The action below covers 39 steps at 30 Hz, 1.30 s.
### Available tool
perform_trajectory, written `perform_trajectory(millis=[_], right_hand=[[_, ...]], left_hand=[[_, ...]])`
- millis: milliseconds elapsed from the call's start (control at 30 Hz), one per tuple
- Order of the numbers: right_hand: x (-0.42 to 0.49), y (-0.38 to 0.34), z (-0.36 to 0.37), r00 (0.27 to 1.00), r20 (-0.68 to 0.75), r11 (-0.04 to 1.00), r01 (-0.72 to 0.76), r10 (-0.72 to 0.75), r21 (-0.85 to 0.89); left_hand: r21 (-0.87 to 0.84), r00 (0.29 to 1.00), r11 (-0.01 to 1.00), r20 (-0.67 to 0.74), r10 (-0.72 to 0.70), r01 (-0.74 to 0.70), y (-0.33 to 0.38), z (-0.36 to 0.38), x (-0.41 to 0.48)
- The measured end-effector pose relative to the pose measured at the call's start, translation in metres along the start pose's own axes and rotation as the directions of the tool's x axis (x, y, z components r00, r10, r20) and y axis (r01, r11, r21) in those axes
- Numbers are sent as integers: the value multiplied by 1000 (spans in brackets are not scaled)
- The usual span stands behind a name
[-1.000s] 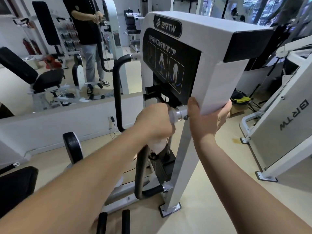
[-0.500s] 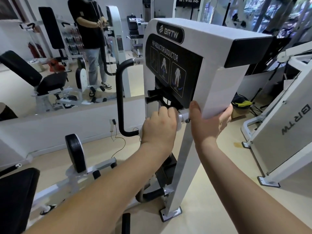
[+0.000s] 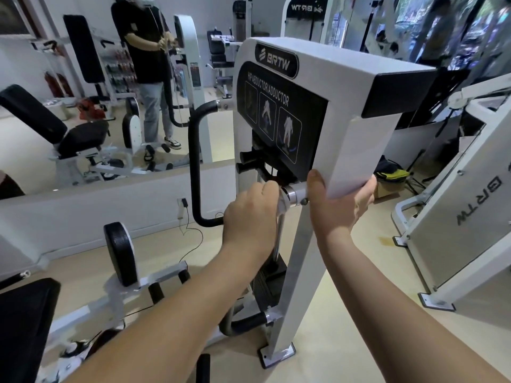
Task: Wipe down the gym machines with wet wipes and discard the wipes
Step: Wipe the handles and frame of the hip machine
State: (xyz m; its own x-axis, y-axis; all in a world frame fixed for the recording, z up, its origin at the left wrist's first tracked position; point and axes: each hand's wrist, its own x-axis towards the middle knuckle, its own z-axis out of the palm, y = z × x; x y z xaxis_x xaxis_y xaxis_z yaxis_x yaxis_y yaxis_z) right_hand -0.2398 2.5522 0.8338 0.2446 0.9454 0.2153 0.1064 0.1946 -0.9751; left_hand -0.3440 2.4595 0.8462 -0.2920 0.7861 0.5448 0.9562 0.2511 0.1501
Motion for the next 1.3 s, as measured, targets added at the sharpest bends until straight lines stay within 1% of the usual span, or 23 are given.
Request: perform_trajectory(millis=[67, 133, 167, 233, 267, 333, 400, 467, 533, 567, 633, 700, 733, 833, 867, 900, 967, 1000, 1067, 1133, 1167, 1233, 1300], right_hand=[[1, 2, -3, 1000, -9, 1000, 5, -5, -9], [1, 2, -2, 1000, -11, 1000, 12, -13, -22], [1, 2, -2, 1000, -13, 1000, 14, -14, -25], [2, 2, -2, 1000, -12, 1000, 11, -11, -26], [1, 2, -3, 1000, -5, 1000, 8, -8, -26], [1, 1, -3, 1000, 3, 1000, 6, -6, -23], [2, 1, -4, 1000, -1, 1000, 4, -4, -24], [2, 1, -4, 1000, 3, 1000, -1, 1, -28], [1, 2, -4, 1000, 10, 1000, 2, -1, -30], [2, 2, -4, 1000, 12, 1000, 2, -2, -31], [2, 3, -3, 1000, 1, 1000, -3, 3, -28], [4, 2, -3, 1000, -11, 1000, -2, 2, -29], [3, 1, -3, 1000, -11, 999, -2, 1, -34], [3, -2, -5, 1000, -3, 998, -15, 15, -54], [3, -5, -6, 999, 11, 997, -30, 31, -66], [2, -7, -8, 998, 25, 995, -51, 53, -83], [-7, -12, -15, 997, 47, 992, -54, 60, -113], [-16, -13, -21, 997, 71, 990, 20, -10, -140], [-40, -12, -34, 947, 132, 932, 314, -294, -178], [-52, -8, -46, 765, 274, 730, 641, -583, -237], [-49, -7, -49, 650, 388, 598, 758, -654, -262], [-32, -7, -49, 495, 564, 391, 869, -661, -304], [-17, -7, -45, 414, 602, 268, 908, -683, -321]], left_hand=[[-16, 1000, 1000, 15, -22, 22, 2, 1, 1], [-115, 959, 989, 278, -61, 97, -5, -5, 23], [-226, 892, 961, 449, -43, 160, -10, -9, 35], [-444, 676, 806, 733, 76, 391, -20, -19, 52], [-484, 558, 715, 815, 157, 505, -24, -22, 54], [-504, 453, 607, 855, 251, 615, -29, -26, 56], [-519, 514, 610, 833, 204, 599, -25, -25, 56], [-487, 736, 757, 677, 13, 435, -20, -17, 42], [-260, 951, 947, 288, -112, 190, -13, 0, 13], [-159, 987, 980, 123, -99, 118, -9, 7, -2], [-124, 994, 987, -12, -108, 106, -7, 12, -12], [-220, 982, 964, 151, -118, 149, -12, 7, 3], [-308, 947, 931, 307, -97, 195, -18, 1, 15], [-563, 682, 648, 726, 89, 514, -31, -20, 37], [-565, 617, 594, 774, 141, 572, -33, -23, 38], [-564, 604, 585, 782, 154, 582, -34, -25, 38], [-581, 696, 607, 715, 63, 542, -31, -19, 32], [-583, 779, 647, 626, -28, 491, -29, -13, 26], [-505, 919, 791, 353, -176, 345, -23, 1, 3], [-392, 967, 885, 138, -213, 251, -14, 8, -20], [-362, 973, 903, 76, -218, 231, -11, 7, -28], [-334, 973, 914, 73, -217, 229, -10, 1, -30], [-245, 959, 938, 207, -195, 243, -12, -8, -16]])
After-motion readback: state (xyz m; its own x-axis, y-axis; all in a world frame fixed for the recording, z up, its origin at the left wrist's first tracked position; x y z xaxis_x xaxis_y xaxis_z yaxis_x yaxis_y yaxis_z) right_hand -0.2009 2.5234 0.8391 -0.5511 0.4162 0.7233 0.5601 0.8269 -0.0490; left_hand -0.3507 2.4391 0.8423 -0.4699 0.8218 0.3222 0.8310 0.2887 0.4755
